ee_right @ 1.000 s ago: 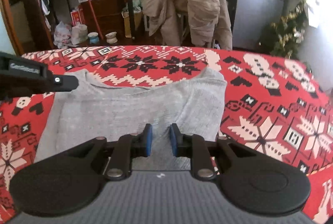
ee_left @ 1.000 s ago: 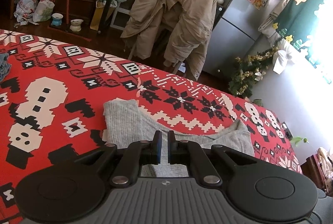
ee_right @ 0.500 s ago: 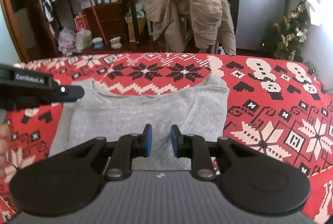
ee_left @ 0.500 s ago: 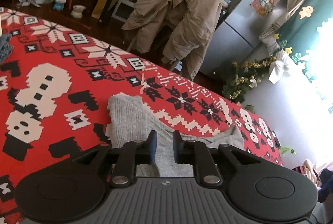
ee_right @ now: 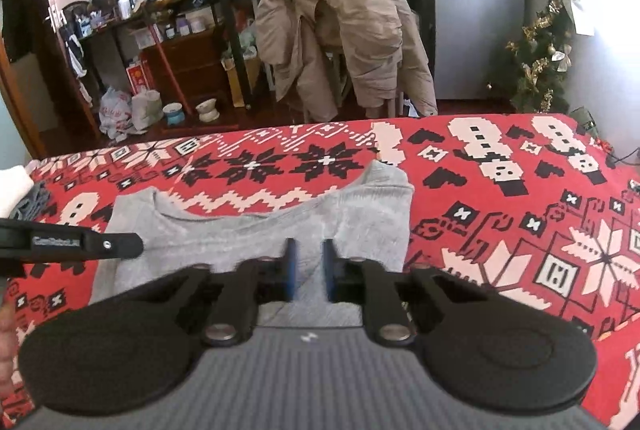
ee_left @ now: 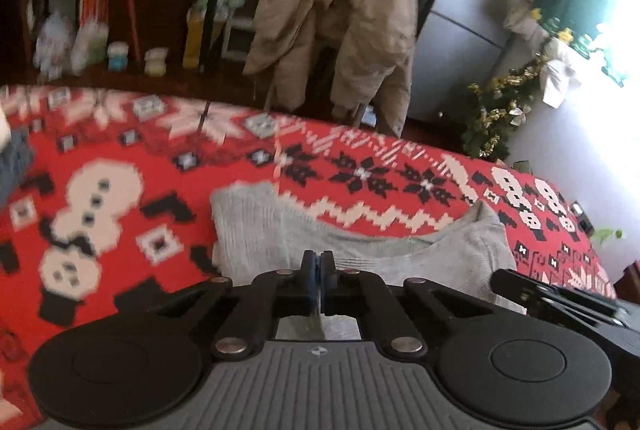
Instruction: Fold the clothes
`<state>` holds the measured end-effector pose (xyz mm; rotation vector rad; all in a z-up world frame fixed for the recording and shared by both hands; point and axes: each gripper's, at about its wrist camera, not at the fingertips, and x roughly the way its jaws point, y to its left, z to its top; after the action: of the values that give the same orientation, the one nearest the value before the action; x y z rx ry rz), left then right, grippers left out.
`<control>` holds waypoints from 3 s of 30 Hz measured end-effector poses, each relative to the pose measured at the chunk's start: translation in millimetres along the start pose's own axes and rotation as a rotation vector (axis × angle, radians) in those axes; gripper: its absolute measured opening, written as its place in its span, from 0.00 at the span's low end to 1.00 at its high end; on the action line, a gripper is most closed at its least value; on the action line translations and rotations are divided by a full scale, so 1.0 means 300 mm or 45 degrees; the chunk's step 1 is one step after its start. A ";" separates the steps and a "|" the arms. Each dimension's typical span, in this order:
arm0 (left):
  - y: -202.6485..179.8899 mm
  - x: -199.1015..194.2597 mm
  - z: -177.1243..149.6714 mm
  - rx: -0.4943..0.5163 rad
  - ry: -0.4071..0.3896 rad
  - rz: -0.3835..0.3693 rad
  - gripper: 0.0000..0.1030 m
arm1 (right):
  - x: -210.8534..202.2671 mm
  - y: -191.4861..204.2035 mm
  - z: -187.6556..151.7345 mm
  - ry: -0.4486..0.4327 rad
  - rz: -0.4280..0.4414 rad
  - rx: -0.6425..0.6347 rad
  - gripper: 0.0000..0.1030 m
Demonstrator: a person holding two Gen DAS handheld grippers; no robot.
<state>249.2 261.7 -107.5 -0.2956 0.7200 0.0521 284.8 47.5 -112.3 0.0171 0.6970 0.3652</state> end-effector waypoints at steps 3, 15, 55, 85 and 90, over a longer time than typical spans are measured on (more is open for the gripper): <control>0.006 -0.014 -0.001 0.014 -0.008 0.007 0.02 | 0.028 0.015 -0.006 -0.006 -0.023 -0.031 0.06; 0.122 -0.008 0.005 -0.179 0.040 0.004 0.05 | 0.046 0.028 -0.006 0.016 0.005 -0.034 0.10; 0.009 -0.134 0.013 -0.127 -0.118 -0.025 0.04 | -0.056 -0.096 0.048 -0.043 -0.039 0.058 0.14; -0.479 0.038 -0.052 -0.179 -0.051 -0.388 0.08 | -0.216 -0.469 0.026 -0.055 0.034 0.381 0.23; -0.347 -0.001 -0.015 -0.215 -0.068 -0.316 0.09 | -0.157 -0.427 0.010 0.034 0.128 0.445 0.23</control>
<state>261.4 160.6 -84.6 -0.5415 0.6226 -0.1149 294.8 -87.8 -97.9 0.3802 0.7816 0.3368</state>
